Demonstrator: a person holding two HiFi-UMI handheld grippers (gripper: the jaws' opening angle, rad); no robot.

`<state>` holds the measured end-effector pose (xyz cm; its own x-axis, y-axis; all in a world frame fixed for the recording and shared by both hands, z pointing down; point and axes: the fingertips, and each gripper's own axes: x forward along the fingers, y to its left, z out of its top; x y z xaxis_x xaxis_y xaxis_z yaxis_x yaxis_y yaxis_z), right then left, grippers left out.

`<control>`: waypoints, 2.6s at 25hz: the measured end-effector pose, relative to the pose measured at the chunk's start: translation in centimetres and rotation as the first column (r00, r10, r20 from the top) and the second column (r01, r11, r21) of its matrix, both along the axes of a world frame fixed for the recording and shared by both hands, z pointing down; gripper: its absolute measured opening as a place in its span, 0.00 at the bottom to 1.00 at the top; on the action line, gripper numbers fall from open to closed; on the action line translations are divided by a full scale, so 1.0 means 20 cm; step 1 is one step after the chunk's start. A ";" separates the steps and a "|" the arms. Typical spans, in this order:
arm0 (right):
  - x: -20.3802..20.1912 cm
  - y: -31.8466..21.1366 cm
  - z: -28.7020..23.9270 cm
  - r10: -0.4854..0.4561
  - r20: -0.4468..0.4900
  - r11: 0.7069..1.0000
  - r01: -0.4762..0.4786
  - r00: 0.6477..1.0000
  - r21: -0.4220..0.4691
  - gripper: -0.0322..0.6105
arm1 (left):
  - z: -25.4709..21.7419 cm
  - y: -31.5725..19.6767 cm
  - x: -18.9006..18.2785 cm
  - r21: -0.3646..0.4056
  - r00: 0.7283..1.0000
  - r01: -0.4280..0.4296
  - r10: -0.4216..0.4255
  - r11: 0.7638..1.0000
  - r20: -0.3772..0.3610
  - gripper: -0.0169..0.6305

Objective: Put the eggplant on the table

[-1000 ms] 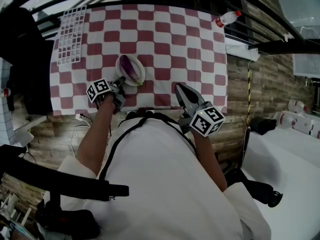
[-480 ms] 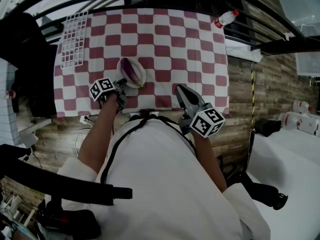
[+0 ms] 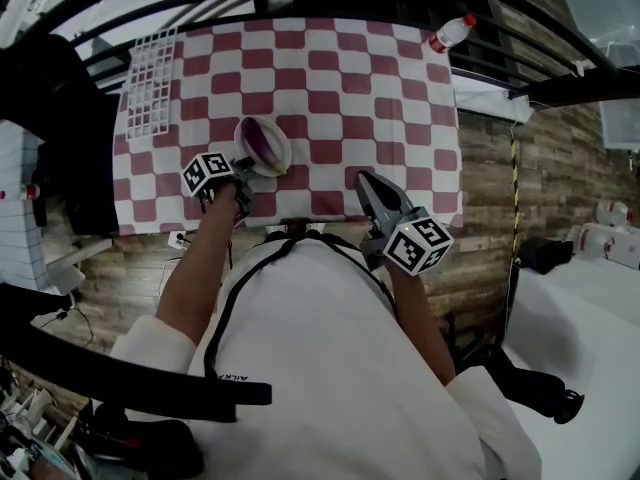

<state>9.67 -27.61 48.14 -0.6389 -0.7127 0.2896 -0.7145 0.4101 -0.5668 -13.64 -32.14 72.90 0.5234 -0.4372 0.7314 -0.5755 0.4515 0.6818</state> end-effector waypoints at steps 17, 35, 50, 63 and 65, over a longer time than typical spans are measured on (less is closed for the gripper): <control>0.13 -0.01 0.01 0.001 0.024 1.000 -0.002 1.000 0.006 0.06 | -0.07 -0.02 0.05 0.062 0.999 -0.029 0.030 0.998 -0.013 0.26; 0.05 -0.04 -0.01 -0.077 0.030 0.997 0.076 0.997 0.024 0.06 | -0.21 0.06 -0.07 0.172 0.997 0.031 -0.020 0.985 -0.069 0.09; -0.07 -0.13 -0.09 -0.152 0.034 0.985 0.148 0.988 0.083 0.06 | -0.78 0.06 0.00 0.472 0.991 -0.137 0.118 0.871 0.069 0.04; -0.11 -0.11 -0.19 -0.177 0.001 0.974 0.175 0.984 0.140 0.06 | -1.32 0.06 0.13 0.690 0.989 -0.141 0.132 0.710 0.066 0.04; -0.11 -0.11 -0.20 -0.184 -0.016 0.972 0.184 0.983 0.147 0.06 | -1.37 0.06 0.15 0.711 0.988 -0.148 0.137 0.687 0.073 0.04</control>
